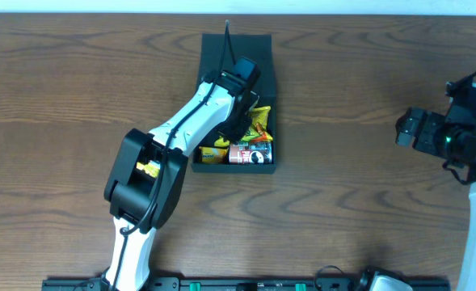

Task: Pack container
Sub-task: 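Carry the Apollo packet into the box and release it, then return the left gripper and grasp the last yellow Apollo packet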

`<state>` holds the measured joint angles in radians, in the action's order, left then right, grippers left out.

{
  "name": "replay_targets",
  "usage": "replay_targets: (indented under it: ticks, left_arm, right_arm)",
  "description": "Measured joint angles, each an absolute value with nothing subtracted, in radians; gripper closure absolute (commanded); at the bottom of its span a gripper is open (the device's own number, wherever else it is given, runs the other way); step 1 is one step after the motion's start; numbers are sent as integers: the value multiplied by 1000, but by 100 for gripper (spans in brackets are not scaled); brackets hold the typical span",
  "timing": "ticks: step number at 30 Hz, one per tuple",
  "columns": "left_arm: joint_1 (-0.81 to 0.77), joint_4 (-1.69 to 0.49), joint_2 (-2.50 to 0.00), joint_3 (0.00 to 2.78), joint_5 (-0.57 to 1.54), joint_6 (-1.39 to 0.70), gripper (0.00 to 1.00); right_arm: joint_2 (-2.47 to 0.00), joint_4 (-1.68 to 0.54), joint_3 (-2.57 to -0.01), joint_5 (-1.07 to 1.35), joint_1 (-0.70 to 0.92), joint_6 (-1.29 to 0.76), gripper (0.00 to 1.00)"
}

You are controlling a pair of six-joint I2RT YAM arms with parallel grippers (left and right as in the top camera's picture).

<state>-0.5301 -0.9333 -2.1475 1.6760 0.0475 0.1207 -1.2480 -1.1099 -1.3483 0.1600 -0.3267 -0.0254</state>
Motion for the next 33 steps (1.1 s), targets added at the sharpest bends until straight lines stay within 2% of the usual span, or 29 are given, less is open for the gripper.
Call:
replay_targets:
  ticks: [5,10,15,17,18,19,22,26,29,33]
  left_arm:
    - [-529,-941,-2147,1677,45,121,48]
    - [-530,-983,-2142,1699,41,126,58]
    - [-535,-993,-2097,1723,28,131,62]
    - [-536,-993,-2067,1740,15,128,76]
    - [-536,-992,-2045,1749,7,127,91]
    - [-536,-992,-2019,1758,-6,124,94]
    - [-536,-997,-1930,1776,-82,46,94]
    - [-504,-1141,-1828,1790,-236,-218,94]
    - [-407,-1293,-1797,1794,-299,-409,94]
    - [-244,-1354,-1800,1767,-320,-498,94]
  right_arm:
    - [-1248,-1110,-1348,160,-327,-25,1]
    - [-1248,-1110,-1348,160,-327,-25,1]
    - [-1248,-1110,-1348,160,-327,-25,1]
    - [-1248,-1110,-1348,160,-327,-25,1]
    - [-1248,-1110,-1348,160,-327,-25,1]
    - [-1248,-1110,-1348,160,-327,-25,1]
    - [-1248,-1110,-1348,160,-327,-25,1]
    - [-1248,-1110,-1348,160,-327,-25,1]
    - [-1248,-1109,-1348,160,-327,-25,1]
    - [-1248,-1100,-1348,160,-327,-25,1]
